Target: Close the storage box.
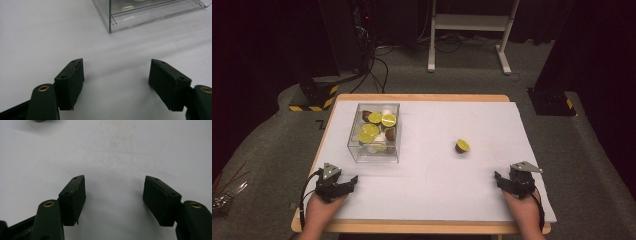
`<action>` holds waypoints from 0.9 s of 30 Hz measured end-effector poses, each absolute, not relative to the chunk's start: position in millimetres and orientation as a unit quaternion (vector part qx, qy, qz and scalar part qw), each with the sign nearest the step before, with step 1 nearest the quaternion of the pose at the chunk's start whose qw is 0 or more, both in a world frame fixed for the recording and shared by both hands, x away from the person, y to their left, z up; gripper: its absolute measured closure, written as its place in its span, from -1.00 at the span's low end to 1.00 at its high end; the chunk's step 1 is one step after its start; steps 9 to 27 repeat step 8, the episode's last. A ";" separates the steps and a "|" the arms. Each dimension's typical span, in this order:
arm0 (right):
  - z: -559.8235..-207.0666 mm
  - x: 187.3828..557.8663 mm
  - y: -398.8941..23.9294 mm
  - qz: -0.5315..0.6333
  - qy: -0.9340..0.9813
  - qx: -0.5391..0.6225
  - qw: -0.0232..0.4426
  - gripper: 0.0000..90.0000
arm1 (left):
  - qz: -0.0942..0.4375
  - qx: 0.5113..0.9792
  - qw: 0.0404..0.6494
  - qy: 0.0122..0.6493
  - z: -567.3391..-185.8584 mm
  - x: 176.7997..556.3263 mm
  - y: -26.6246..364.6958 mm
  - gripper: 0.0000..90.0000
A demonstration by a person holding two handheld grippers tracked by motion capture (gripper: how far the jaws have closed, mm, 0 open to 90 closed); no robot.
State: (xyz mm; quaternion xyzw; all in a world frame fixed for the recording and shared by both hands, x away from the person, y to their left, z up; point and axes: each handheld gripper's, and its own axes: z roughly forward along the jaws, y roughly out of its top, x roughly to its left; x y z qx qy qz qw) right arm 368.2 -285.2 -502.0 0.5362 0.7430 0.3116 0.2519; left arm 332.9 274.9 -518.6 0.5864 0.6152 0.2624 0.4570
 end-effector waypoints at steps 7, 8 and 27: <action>-502.1 368.0 -285.9 0.314 0.741 0.538 0.249 -0.22 | 0.261 0.584 0.458 0.617 -518.6 332.7 274.3 -0.36; -502.1 368.1 -286.2 0.315 0.742 0.537 0.249 -0.22 | 0.261 0.584 0.458 0.617 -518.6 332.8 274.4 -0.36; -502.1 368.1 -286.2 0.315 0.742 0.537 0.249 -0.22 | 0.261 0.584 0.458 0.617 -518.6 332.8 274.4 -0.36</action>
